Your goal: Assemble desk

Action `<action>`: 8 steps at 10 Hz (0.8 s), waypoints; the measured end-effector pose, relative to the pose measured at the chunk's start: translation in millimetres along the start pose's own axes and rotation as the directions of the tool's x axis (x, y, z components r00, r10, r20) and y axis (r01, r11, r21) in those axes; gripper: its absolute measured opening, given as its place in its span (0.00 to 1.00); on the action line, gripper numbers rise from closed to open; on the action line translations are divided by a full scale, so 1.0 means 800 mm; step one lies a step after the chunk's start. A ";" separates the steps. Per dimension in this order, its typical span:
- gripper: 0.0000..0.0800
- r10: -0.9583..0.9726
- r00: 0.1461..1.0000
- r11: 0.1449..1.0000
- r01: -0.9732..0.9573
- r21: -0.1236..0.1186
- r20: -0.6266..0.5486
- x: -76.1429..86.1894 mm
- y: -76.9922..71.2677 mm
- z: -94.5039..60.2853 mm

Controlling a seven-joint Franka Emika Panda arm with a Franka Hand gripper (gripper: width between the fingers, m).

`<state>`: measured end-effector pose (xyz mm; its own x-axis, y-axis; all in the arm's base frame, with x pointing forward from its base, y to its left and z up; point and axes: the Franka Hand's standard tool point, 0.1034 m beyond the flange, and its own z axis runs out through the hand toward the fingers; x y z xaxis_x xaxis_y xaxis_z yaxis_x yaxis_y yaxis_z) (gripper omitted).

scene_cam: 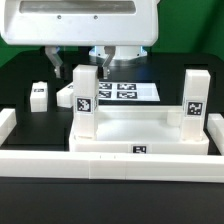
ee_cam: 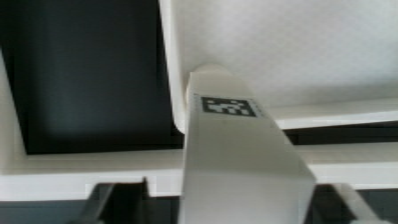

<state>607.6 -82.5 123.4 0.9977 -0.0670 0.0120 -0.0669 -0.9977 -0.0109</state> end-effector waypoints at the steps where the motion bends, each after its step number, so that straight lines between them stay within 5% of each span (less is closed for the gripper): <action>1: 0.36 0.000 1.000 1.000 0.000 0.000 0.000 0.000 0.000 0.000; 8: 0.36 0.202 0.979 0.979 -0.202 0.005 0.000 0.000 -0.002 0.000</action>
Offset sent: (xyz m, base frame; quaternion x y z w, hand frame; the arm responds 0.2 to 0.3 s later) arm 0.0000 0.0000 0.0000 0.0000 0.0000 0.0650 0.9979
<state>607.8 -81.2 123.3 0.9637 -0.2670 0.0092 -0.2668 -0.9636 -0.0180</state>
